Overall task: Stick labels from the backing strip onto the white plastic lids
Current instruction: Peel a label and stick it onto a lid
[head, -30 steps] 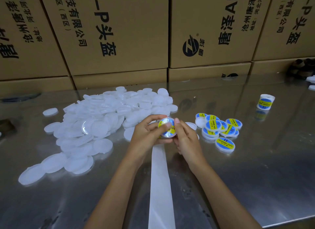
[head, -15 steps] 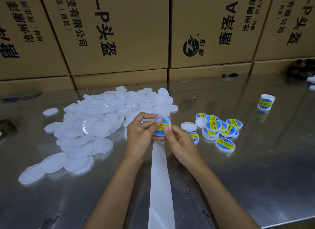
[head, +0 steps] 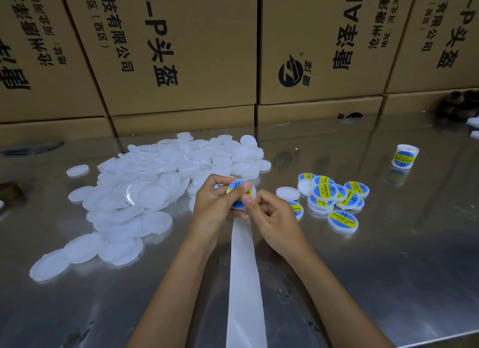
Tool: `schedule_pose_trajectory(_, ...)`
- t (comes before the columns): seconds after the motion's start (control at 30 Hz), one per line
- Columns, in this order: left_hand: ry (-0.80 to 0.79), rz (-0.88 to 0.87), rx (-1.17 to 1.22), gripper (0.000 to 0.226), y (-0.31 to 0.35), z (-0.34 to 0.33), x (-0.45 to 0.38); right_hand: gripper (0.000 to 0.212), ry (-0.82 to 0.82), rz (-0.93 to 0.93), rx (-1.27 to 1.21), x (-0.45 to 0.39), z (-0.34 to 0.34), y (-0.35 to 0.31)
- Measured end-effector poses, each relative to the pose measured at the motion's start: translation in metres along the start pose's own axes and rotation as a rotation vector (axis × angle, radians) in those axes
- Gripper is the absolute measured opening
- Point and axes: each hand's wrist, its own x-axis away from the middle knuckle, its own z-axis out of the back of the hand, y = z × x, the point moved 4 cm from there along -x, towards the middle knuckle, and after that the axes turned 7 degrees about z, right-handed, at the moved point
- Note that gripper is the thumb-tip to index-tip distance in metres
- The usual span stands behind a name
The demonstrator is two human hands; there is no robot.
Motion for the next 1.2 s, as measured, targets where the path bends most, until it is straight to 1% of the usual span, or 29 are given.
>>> schedule_pose_trajectory(0.1, 0.013, -0.037, 0.005, 0.026, 0.001, 0.002, 0.000, 0.042, -0.006, 0.007, -0.013, -0.001, 0.001, -0.003)
schedule_pose_trajectory(0.23, 0.030, -0.071, 0.021, 0.013, 0.000, 0.003, -0.001, 0.039, 0.001, -0.049, -0.064, -0.001, 0.000, 0.001)
schedule_pose_trajectory(0.33, -0.021, -0.073, 0.032, 0.008, -0.001, 0.001, -0.002, 0.040, 0.044, -0.118, -0.115, -0.001, 0.001, 0.005)
schedule_pose_trajectory(0.47, -0.158, -0.043, 0.050, 0.022, -0.004, -0.006, 0.000, 0.039, 0.089, -0.300, -0.239, -0.001, 0.008, 0.013)
schedule_pose_trajectory(0.57, -0.268, -0.008, 0.057, 0.030, -0.006, -0.010, 0.002, 0.034, 0.079, -0.434, -0.388, -0.002, 0.010, 0.018)
schedule_pose_trajectory(0.67, -0.345, 0.029, 0.065, 0.037, -0.007, -0.012, 0.004, 0.032, 0.065, -0.482, -0.456, -0.002, 0.010, 0.019)
schedule_pose_trajectory(0.77, -0.399, 0.030, 0.032, 0.049, -0.007, -0.013, 0.006, 0.036, 0.063, -0.516, -0.476, -0.002, 0.009, 0.021)
schedule_pose_trajectory(0.87, -0.374, -0.030, -0.061, 0.061, -0.004, -0.015, 0.007, 0.047, 0.074, -0.570, -0.471, -0.002, 0.008, 0.022)
schedule_pose_trajectory(0.93, -0.342, -0.057, -0.062, 0.062, -0.004, -0.015, 0.007, 0.051, 0.063, -0.586, -0.437, -0.003, 0.006, 0.023)
schedule_pose_trajectory(1.07, -0.299, -0.069, -0.059, 0.058, -0.005, -0.010, 0.004, 0.062, 0.073, -0.595, -0.388, -0.005, 0.006, 0.022)
schedule_pose_trajectory(1.13, -0.266, -0.081, -0.055, 0.054, -0.005, -0.008, 0.003, 0.063, 0.092, -0.594, -0.346, -0.007, 0.007, 0.022)
schedule_pose_trajectory(1.2, -0.223, -0.085, -0.041, 0.049, -0.005, -0.008, 0.002, 0.059, 0.094, -0.555, -0.279, -0.007, 0.007, 0.020)
